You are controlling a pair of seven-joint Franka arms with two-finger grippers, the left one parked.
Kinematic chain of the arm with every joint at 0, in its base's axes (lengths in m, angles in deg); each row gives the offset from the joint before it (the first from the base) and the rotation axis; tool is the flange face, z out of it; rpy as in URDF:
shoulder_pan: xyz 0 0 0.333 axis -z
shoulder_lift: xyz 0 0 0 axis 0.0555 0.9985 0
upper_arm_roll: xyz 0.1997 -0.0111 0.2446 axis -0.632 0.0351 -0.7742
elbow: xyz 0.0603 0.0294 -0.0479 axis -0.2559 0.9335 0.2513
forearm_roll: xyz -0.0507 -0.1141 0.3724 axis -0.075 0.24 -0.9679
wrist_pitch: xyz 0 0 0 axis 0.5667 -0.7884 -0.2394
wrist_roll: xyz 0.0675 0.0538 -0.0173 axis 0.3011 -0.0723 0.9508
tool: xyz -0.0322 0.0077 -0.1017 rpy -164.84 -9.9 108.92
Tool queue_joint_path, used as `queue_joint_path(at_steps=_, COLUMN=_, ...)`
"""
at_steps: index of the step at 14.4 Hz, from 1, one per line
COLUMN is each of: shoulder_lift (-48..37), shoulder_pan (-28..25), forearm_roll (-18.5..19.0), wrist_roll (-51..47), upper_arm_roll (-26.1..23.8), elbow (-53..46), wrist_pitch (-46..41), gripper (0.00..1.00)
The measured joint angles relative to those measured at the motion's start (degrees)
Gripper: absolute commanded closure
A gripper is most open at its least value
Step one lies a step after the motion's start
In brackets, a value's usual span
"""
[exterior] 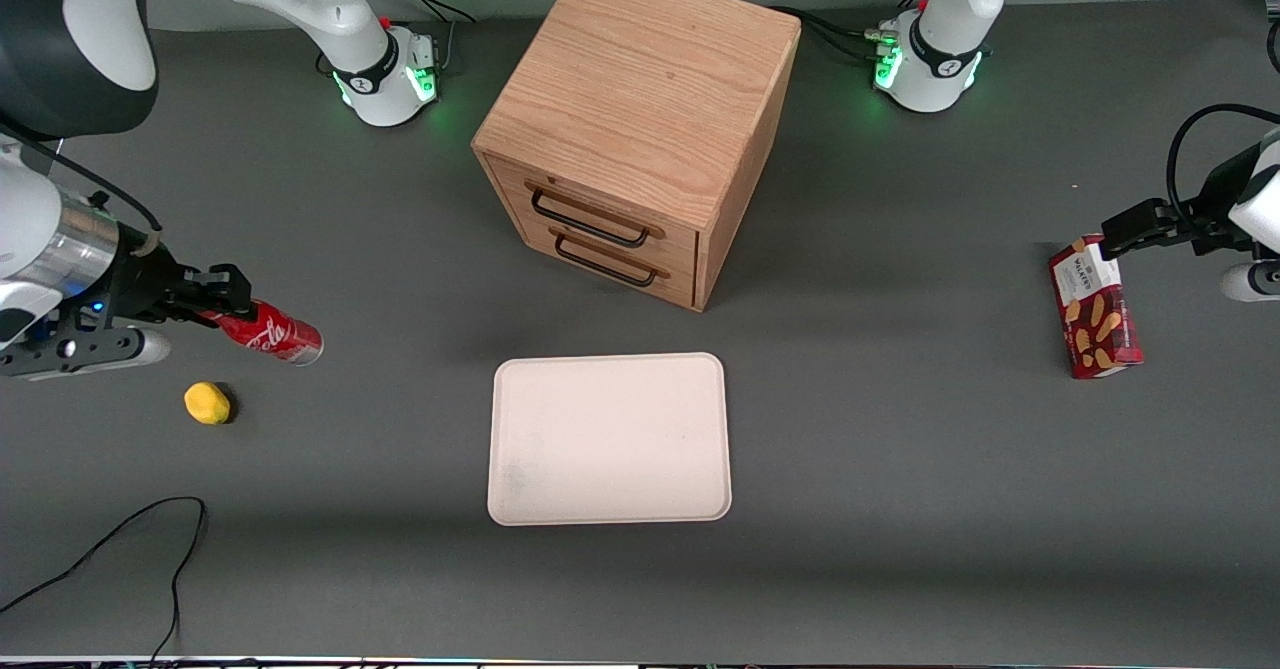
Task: Place coke bottle on tray
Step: 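Carry the held bottle with the right gripper toward the white tray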
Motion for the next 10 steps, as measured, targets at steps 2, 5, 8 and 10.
queue_joint_path(at_steps=2, shoulder_lift=4.3, shoulder_pan=0.1, forearm_roll=-0.2, wrist_roll=0.0, upper_arm_roll=-1.4, elbow=-6.3, wrist_pitch=-0.6, gripper=0.85)
queue_joint_path(at_steps=5, shoulder_lift=11.4, shoulder_pan=0.0, forearm_roll=-0.2, wrist_roll=-0.2, upper_arm_roll=-5.4, elbow=-12.9, wrist_pitch=2.1, gripper=0.84)
queue_joint_path(at_steps=8, shoulder_lift=18.2, shoulder_pan=-0.1, forearm_roll=-0.2, wrist_roll=-2.8, upper_arm_roll=-9.0, elbow=-15.0, wrist_pitch=9.1, gripper=0.83)
queue_joint_path(at_steps=10, shoulder_lift=22.6, shoulder_pan=-0.2, forearm_roll=-0.1, wrist_roll=-3.2, upper_arm_roll=-10.7, elbow=-15.1, wrist_pitch=14.6, gripper=0.82)
